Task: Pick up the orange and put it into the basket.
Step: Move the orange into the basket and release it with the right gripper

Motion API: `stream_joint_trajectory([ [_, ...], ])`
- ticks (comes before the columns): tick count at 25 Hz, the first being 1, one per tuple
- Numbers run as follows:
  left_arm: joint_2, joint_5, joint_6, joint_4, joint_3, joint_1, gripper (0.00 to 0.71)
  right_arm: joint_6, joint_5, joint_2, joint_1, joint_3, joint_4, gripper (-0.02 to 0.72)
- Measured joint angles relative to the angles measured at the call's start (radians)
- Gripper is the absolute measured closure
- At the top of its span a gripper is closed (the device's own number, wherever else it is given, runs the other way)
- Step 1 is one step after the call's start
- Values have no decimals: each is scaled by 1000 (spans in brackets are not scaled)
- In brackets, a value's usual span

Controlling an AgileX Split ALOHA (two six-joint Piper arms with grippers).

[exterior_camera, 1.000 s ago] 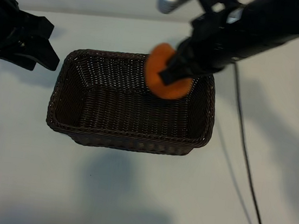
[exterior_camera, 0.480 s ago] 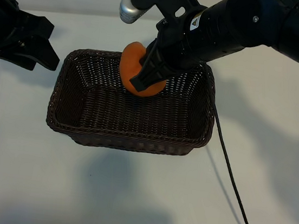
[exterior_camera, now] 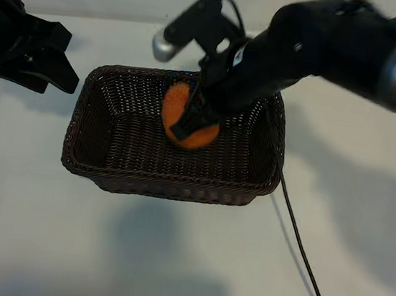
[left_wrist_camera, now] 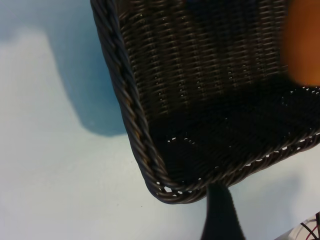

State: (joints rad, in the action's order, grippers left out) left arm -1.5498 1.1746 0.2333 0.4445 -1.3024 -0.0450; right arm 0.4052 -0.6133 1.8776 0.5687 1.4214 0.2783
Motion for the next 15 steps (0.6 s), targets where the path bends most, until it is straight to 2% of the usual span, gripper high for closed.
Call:
stream_joint_trajectory([
  [13, 0, 0, -1, 0, 0, 0, 212, 0, 0, 117, 0, 2, 0, 607],
  [15, 0, 0, -1, 0, 0, 0, 212, 0, 0, 117, 0, 2, 13, 573],
])
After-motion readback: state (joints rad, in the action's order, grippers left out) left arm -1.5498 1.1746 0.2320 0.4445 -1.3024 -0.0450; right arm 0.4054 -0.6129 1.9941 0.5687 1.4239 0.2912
